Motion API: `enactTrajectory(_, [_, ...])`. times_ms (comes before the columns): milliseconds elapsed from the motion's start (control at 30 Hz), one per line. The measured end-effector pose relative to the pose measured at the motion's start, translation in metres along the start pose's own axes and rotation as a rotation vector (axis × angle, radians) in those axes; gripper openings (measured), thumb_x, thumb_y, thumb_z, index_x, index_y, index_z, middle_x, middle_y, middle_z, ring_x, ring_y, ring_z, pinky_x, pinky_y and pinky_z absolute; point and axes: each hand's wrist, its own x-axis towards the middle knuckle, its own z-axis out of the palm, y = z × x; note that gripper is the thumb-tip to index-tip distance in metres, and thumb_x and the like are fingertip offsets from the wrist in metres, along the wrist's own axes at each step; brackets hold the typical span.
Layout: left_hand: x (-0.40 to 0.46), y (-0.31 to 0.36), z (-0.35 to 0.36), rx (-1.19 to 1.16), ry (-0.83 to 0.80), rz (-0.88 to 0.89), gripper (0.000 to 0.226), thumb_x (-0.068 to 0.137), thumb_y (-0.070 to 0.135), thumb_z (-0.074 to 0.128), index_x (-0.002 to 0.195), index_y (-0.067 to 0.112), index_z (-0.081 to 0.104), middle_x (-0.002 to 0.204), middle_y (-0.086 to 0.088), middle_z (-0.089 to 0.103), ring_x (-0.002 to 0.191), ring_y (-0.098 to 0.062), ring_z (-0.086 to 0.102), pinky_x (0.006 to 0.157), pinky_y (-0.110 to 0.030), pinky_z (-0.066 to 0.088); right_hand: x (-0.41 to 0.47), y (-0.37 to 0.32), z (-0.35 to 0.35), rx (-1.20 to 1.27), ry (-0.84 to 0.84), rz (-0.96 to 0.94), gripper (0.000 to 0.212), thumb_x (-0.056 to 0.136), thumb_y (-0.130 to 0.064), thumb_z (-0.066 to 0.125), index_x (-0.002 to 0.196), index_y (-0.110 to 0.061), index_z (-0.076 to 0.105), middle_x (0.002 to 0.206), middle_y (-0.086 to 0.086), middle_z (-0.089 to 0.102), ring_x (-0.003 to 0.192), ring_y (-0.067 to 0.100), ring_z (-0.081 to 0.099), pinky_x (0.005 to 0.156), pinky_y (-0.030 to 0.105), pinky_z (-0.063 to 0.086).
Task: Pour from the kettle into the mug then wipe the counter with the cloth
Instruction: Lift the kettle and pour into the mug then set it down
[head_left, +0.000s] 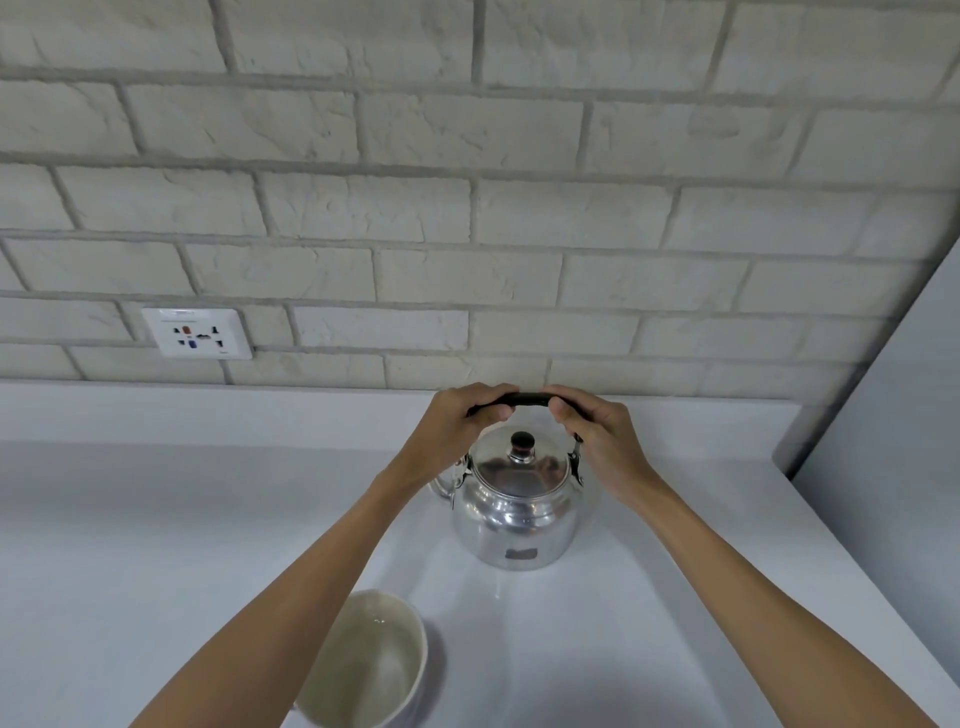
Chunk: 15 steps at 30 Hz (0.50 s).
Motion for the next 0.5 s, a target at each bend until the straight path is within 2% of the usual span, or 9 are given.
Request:
enactTrajectory(100, [0.004, -0.002, 0.0, -0.006, -0.001, -0.008, 0.029, 0.09, 0.01, 0.059, 0.118, 0.012, 0.064, 0.091, -0.004, 0.066, 0.082, -0.01, 0.057, 0.074, -0.005, 0.039, 0.003, 0.002, 0.0, -0.004, 0.007, 0.006, 0.027, 0.092, -0.017, 0.06, 0.095, -0.04, 0.073, 0.077, -0.022, 0.07, 0.074, -0.006, 0.058, 0.071, 0.006, 0.041])
enactTrajectory(300, [0.007, -0.004, 0.001, -0.009, 0.006, 0.006, 0.029, 0.089, 0.009, 0.059, 0.118, 0.01, 0.064, 0.09, -0.002, 0.064, 0.081, -0.009, 0.056, 0.074, -0.005, 0.039, 0.007, 0.011, -0.002, -0.01, 0.011, 0.003, 0.018, 0.092, -0.016, 0.06, 0.106, -0.018, 0.072, 0.085, -0.02, 0.073, 0.079, -0.004, 0.061, 0.076, 0.009, 0.044])
enactTrajectory(400, [0.005, -0.004, 0.002, 0.005, 0.012, 0.006, 0.03, 0.09, 0.01, 0.059, 0.119, 0.01, 0.063, 0.091, 0.0, 0.063, 0.08, -0.007, 0.056, 0.074, -0.005, 0.039, 0.006, 0.008, -0.002, -0.011, 0.0, 0.015, 0.018, 0.09, -0.02, 0.062, 0.105, -0.02, 0.072, 0.087, -0.018, 0.073, 0.081, -0.001, 0.062, 0.078, 0.012, 0.046])
enactTrajectory(500, [0.003, 0.001, -0.002, 0.036, 0.0, -0.018, 0.034, 0.09, 0.01, 0.059, 0.123, 0.009, 0.06, 0.097, 0.0, 0.065, 0.078, 0.006, 0.057, 0.073, -0.003, 0.039, 0.005, 0.0, -0.006, -0.043, -0.051, 0.059, 0.022, 0.085, -0.032, 0.064, 0.106, -0.03, 0.07, 0.091, -0.016, 0.073, 0.093, 0.006, 0.065, 0.084, 0.013, 0.047])
